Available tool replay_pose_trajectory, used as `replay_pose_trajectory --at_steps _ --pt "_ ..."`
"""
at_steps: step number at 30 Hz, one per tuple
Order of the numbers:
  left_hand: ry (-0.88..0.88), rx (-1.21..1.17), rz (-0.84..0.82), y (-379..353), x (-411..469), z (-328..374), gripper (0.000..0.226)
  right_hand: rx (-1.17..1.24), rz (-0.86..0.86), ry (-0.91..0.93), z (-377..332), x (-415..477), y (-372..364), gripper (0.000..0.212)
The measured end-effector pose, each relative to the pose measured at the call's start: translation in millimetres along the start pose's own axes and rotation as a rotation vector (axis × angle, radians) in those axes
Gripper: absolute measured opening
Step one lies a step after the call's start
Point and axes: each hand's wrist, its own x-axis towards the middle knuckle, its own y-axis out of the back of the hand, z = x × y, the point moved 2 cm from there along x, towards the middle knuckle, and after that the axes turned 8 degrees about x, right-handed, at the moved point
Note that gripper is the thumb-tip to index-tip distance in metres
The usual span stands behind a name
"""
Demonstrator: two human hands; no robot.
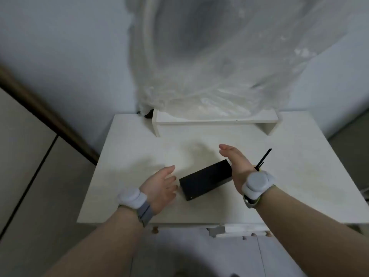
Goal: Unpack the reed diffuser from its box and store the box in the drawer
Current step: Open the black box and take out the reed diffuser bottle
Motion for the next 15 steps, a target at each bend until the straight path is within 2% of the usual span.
replay_pose_trajectory --at_steps 11,15 --pt "0.039 -0.037 -0.009 -10.5 4.7 3.4 0.064 0.066 0.070 -0.097 12.1 11.2 7.0 0.033" --pt "-0.010 0.015 0.036 -16.4 -2.4 11.8 0.036 0.065 0.030 -0.124 5.6 9.1 1.8 0.050"
